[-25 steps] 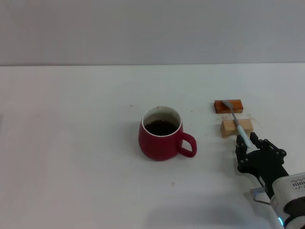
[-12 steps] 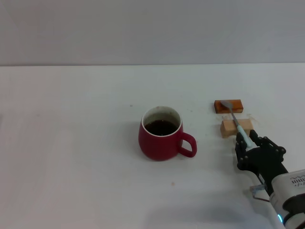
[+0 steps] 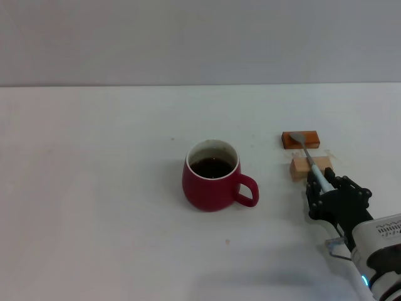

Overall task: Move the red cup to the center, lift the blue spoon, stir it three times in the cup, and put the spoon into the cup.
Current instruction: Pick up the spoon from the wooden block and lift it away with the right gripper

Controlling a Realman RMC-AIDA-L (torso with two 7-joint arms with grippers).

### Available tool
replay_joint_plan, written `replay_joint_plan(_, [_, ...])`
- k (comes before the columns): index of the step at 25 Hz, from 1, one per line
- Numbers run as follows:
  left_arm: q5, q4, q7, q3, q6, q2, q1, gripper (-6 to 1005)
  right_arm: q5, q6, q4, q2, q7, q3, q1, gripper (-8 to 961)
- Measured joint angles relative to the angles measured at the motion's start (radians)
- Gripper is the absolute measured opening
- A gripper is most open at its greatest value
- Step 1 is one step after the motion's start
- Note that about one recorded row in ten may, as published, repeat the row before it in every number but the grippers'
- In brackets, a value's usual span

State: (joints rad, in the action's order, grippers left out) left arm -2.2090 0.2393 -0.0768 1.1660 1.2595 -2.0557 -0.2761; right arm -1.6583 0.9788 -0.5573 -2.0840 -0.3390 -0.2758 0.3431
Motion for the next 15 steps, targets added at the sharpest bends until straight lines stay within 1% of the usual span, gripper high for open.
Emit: replay_joint_plan(15, [0.003, -0.005, 0.0, 0.001, 0.0, 0.003, -0.001, 859, 0.0, -0.019, 0.001, -0.001, 0.0, -0.003, 0.006, 231])
